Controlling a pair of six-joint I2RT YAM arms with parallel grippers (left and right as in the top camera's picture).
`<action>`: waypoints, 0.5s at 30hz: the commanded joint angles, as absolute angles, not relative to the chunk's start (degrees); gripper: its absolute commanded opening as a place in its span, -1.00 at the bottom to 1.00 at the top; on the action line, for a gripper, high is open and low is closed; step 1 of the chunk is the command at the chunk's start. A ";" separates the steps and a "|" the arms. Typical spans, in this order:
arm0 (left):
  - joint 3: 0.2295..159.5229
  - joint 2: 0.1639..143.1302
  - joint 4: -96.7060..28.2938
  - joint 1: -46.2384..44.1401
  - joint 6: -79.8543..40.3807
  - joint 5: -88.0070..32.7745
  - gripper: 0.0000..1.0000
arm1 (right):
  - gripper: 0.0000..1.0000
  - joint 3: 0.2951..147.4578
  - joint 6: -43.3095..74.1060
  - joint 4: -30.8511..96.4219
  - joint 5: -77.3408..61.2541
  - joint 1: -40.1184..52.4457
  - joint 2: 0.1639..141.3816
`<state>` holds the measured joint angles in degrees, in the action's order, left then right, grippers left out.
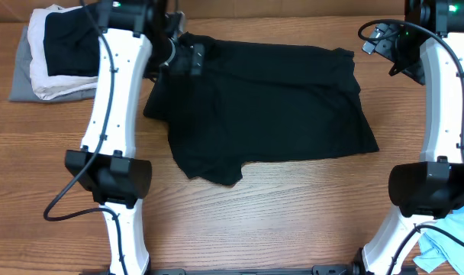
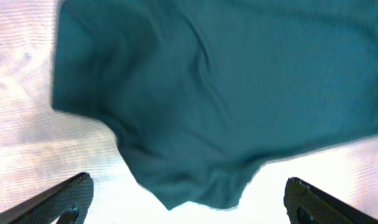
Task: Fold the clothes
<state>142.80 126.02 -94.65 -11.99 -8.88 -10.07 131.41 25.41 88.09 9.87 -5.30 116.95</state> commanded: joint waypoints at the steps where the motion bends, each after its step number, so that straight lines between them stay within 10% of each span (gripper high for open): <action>1: 142.41 126.21 -96.82 -16.47 -8.82 -8.29 1.00 | 1.00 129.95 25.56 87.53 10.41 -7.92 114.98; 15: 121.89 125.86 -96.82 -30.89 -8.54 -7.77 1.00 | 1.00 123.24 25.69 86.63 10.41 -18.59 115.00</action>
